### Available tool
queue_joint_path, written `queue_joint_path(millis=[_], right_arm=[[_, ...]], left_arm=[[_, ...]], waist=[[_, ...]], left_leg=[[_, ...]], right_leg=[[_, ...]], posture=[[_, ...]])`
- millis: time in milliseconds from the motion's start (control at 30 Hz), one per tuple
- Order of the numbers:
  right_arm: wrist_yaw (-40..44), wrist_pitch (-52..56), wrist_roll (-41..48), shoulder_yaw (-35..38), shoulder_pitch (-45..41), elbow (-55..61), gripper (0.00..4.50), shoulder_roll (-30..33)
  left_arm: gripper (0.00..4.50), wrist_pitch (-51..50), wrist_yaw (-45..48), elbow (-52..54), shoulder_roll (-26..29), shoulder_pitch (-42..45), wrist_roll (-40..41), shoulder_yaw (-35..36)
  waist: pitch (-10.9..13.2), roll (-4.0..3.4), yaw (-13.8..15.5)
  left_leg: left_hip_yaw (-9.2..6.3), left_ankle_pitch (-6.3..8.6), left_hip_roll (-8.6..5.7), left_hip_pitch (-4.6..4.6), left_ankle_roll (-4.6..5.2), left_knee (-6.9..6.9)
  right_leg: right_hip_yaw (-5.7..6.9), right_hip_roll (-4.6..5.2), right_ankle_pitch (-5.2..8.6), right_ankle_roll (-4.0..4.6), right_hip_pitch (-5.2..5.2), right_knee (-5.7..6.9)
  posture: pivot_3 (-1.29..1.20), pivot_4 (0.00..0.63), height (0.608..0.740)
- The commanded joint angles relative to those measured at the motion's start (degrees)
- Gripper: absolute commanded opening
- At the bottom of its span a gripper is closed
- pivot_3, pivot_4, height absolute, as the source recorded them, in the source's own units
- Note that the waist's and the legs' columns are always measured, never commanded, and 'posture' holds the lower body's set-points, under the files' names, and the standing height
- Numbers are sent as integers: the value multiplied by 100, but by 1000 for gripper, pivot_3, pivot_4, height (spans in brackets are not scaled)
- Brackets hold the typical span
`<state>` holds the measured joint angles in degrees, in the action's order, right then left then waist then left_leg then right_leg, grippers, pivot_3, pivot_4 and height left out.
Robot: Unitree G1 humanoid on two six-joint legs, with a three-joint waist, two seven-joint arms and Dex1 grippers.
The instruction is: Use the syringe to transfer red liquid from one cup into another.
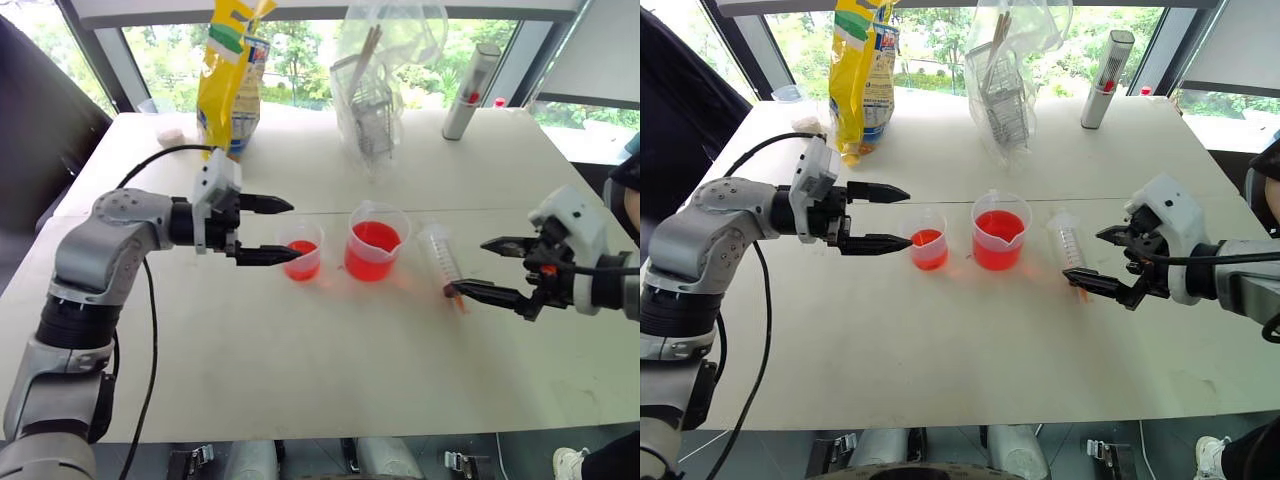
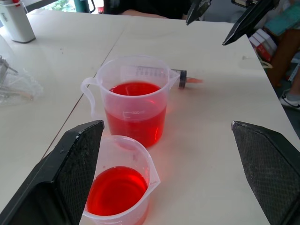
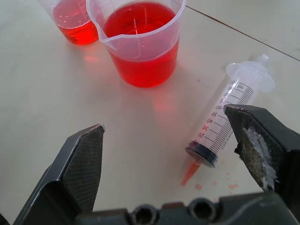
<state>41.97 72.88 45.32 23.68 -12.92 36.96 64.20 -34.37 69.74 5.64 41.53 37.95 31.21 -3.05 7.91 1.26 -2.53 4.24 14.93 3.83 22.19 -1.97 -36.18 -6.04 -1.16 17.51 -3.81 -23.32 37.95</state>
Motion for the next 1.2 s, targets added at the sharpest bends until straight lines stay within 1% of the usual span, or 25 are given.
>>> queue_joint_path(millis=[33, 200, 267, 333, 433, 533, 667, 800, 933, 1067, 1200], right_arm=[[-12, -55, 24, 37, -164, -46, 4457, 165], [-241, 180, -2, -274, -607, -399, 4457, 147], [-424, 403, -39, -528, -1012, -675, 4457, 94], [-597, 713, -116, -919, -1591, -1137, 4457, -1], [-679, 1209, -274, -1698, -2562, -2002, 4457, -181], [-743, 1751, -585, -2508, -3572, -3181, 4457, -532], [-720, 1962, -1050, -3518, -4755, -4904, 4457, -1000], [-372, 1625, -1602, -4509, -5417, -6199, 4457, -1399], [187, 877, -2215, -5334, -5665, -7169, 4457, -1743], [722, 175, -2800, -5756, -5787, -8070, 4457, -2181], [1038, -473, -3402, -5940, -5897, -8954, 4457, -2663]], left_arm=[[4500, 133, -15, 113, 24, -20, -37, 72], [4500, 188, 7, 90, -1, -24, -108, 15], [4500, 247, 10, 54, -22, -10, -164, -21], [4500, 252, 11, 35, -59, 25, -156, -34], [4500, 308, 29, -49, -123, 96, -212, -72], [4500, 379, 37, -121, -203, 153, -250, -98], [4500, 391, -32, -78, -298, 110, -260, -112], [4500, 403, -101, 43, -329, -33, -250, -97], [4500, 409, -223, 185, -331, -170, -246, -64], [4500, 376, -353, 356, -304, -308, -192, 1], [4500, 330, -474, 535, -235, -444, -165, 67]], waist=[[0, 0, 1], [0, 0, -4], [0, -1, 0], [0, -2, -14], [0, -2, -15], [0, -3, -15], [0, -5, -1], [0, -5, -1], [0, -6, -2], [0, -6, -7], [-2, -5, -38]], left_leg=[[0, 0, 0, 0, 0, 0], [2, 0, 0, -1, 0, -1], [2, 0, 0, -2, 0, -1], [4, 0, 1, -4, 0, -1], [9, 0, 1, -7, 0, -1], [11, 0, 2, -7, 0, 1], [15, 0, 1, 3, 1, 1], [18, 1, 0, 17, 2, 4], [20, 3, -1, 18, 6, 1], [20, 3, -1, 17, 6, -5], [19, 3, -1, 13, 6, -5]], right_leg=[[0, 0, 0, 0, 0, 0], [0, 1, 0, 0, 0, 0], [-1, 1, 0, 0, 0, 1], [-2, 0, 0, 0, 0, 1], [-7, 0, 0, 2, -2, 1], [-10, 0, 1, 5, -5, 2], [-11, 0, 1, 5, -16, 3], [-10, 0, 0, 5, -31, 1], [-8, -1, 0, 4, -30, 2], [-6, -1, -1, 2, -29, 8], [-6, -2, -2, 2, -27, 13]], posture=[[0, 150, 739], [0, 150, 739], [0, 150, 739], [0, 150, 739], [0, 150, 739], [0, 150, 739], [0, 150, 739], [0, 150, 739], [0, 150, 739], [0, 150, 739], [0, 150, 739]])
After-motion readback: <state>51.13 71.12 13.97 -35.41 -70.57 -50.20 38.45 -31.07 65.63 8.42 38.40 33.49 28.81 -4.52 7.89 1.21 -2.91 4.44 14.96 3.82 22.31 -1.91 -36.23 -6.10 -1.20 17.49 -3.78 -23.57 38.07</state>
